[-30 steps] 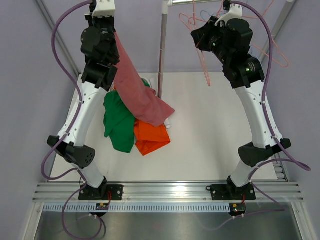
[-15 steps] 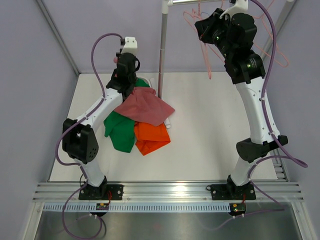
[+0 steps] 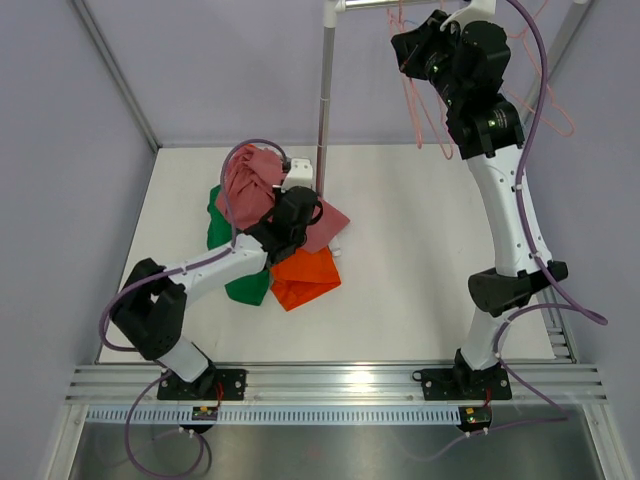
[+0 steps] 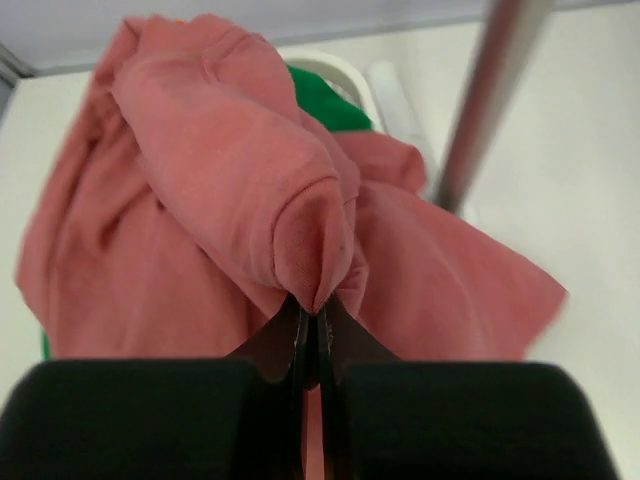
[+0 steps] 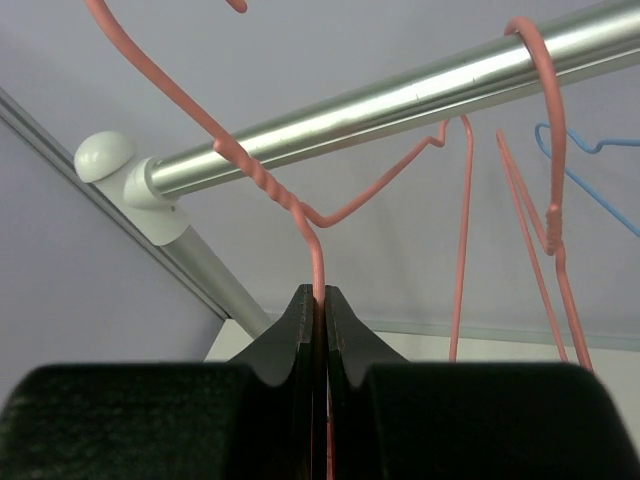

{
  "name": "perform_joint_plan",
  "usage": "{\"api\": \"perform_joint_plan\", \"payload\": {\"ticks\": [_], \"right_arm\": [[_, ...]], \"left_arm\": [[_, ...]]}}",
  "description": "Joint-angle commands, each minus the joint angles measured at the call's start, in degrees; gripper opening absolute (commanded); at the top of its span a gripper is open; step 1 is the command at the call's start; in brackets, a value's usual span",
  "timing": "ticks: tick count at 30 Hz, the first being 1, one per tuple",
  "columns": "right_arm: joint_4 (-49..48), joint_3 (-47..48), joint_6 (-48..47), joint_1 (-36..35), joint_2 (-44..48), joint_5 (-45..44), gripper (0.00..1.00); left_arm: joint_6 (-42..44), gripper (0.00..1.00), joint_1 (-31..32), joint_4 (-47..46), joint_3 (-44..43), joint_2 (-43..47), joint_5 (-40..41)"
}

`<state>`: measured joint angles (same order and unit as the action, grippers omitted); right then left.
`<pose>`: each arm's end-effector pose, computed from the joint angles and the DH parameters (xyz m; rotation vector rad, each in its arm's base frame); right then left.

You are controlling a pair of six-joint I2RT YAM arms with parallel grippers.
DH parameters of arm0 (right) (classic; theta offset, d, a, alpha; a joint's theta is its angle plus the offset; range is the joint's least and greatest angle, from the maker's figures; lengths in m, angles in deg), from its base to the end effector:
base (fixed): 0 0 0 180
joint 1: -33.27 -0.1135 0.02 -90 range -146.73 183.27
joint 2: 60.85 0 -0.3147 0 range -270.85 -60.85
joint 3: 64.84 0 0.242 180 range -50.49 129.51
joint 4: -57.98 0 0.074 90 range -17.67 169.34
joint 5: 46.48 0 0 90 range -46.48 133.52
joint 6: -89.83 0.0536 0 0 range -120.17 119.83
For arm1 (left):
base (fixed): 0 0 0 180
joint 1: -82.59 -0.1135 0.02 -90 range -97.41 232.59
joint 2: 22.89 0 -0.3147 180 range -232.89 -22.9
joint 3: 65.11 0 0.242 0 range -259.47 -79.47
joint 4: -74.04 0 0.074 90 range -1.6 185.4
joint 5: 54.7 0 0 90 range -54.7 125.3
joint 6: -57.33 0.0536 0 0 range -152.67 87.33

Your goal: Remove the t-shirt from the hanger

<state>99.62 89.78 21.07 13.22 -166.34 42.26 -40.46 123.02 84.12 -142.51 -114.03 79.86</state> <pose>0.3657 0.1322 0.6164 0.0336 1.4651 0.5740 0.3014 -0.2074 0.3253 0.0447 1.8667 0.1945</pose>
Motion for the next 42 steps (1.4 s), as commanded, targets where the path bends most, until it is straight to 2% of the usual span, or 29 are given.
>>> {"api": "perform_joint_plan", "payload": {"ticks": [1, 3, 8, 11, 12, 15, 16, 18, 21, 22, 33, 38, 42], "right_arm": [[-2.9, 2.3, 0.6, 0.8, -0.9, 2.5, 0.00], [-2.6, 1.9, 1.0, 0.7, -1.4, 2.7, 0.00], [-4.7, -2.1, 2.1, 0.7, 0.1, 3.8, 0.00], [-5.4, -4.5, 2.5, 0.7, 0.9, 4.1, 0.00], [-5.8, -5.7, 2.5, 0.7, 1.1, 4.2, 0.00], [-6.5, -7.6, 2.4, 0.7, 1.6, 4.2, 0.01], [-6.8, -8.1, 2.2, 0.7, 1.7, 4.2, 0.02], [-7.1, -9.2, 1.8, 0.6, 2.1, 3.7, 0.04], [-7.6, -10.2, 1.1, 0.8, 2.8, 3.2, 0.17], [-7.7, -10.3, 1.0, 0.8, 2.9, 3.2, 0.26], [-6.2, -9.5, -1.0, 0.7, 4.2, 1.6, 0.40], [-4.2, -11.6, -3.6, 0.3, 7.5, -0.2, 0.45], [-6.4, -22.6, -9.7, -1.7, 14.7, -3.0, 0.62]], "left_arm": [[-9.0, 0.00, 1.8, -1.2, 4.9, 5.2, 4.7], [-12.3, 0.00, 2.1, 0.7, 6.9, 4.7, 6.2], [-12.3, 0.00, 1.8, 1.6, 6.9, 2.5, 9.8], [-11.6, 0.35, 0.1, 2.8, 3.8, 0.4, 8.4], [-11.6, 0.54, -0.4, 4.1, 2.4, -0.4, 7.6], [-9.6, 0.73, -1.3, 4.1, -1.5, -2.0, 6.2], [-8.7, 0.86, -1.5, 4.1, -2.2, -1.9, 5.1], [-7.3, 0.99, -1.6, 4.1, -4.2, -0.6, 4.7], [-5.6, 0.99, -1.4, 4.1, -5.7, 2.6, 3.3], [-5.0, 0.99, -1.3, 4.1, -6.0, 5.1, 3.4], [6.9, 0.99, 4.0, 4.1, -11.0, 20.4, 8.0], [7.3, 0.99, 5.1, 6.9, -11.4, 23.6, 4.9], [6.7, 0.99, 5.2, 11.1, -11.9, 26.4, -0.2]]}}
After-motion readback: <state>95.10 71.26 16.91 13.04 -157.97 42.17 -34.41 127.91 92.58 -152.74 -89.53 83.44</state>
